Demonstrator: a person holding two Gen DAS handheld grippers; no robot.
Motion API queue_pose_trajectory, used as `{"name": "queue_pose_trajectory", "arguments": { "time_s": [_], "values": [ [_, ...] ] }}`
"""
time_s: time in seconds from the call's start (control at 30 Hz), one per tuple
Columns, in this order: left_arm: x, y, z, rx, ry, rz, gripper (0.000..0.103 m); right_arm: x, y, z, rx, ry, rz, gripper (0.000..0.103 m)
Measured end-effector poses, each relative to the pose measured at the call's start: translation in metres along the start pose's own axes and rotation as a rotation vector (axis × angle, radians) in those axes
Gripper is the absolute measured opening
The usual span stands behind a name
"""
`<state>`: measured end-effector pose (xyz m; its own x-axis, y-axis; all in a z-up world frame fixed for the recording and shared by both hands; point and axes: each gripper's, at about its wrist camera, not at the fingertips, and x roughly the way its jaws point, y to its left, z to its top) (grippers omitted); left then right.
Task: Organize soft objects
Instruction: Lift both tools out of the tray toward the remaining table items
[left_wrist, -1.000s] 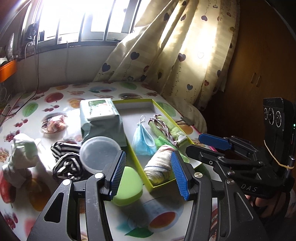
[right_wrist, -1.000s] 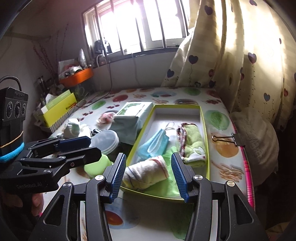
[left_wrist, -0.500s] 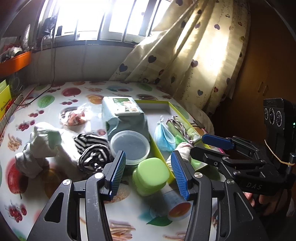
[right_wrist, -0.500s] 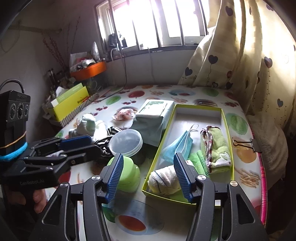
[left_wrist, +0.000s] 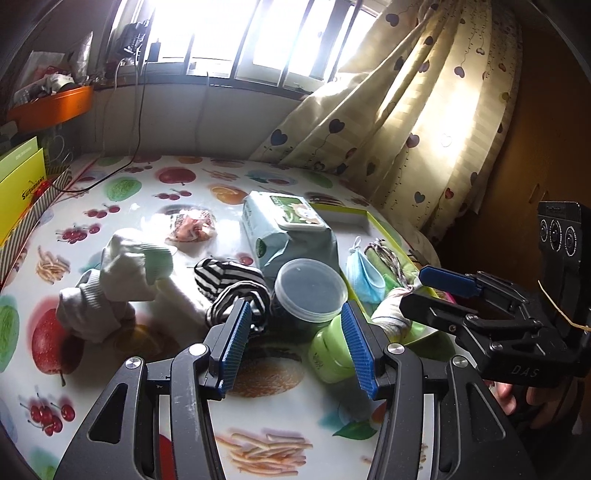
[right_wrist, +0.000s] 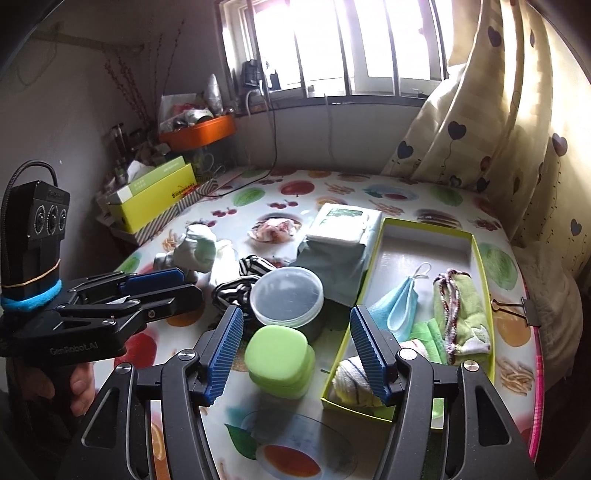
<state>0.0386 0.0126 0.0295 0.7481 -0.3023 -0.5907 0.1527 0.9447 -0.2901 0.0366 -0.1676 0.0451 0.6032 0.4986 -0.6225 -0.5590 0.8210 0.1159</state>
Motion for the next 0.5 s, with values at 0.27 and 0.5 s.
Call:
{"name": "queue_pose_trajectory", "arguments": {
  "time_s": [0.27,0.5],
  "values": [
    [-0.008,0.021,0.000,-0.044,-0.018,0.032,0.052,0.009,0.011,0.005,-0.018,0.009,0.025,0.060],
    [-0.011,0.038,-0.001,-0.073,-0.020,0.067,0.052,0.017,0.017,0.010,-0.030,0.015,0.046,0.060]
  ]
}}
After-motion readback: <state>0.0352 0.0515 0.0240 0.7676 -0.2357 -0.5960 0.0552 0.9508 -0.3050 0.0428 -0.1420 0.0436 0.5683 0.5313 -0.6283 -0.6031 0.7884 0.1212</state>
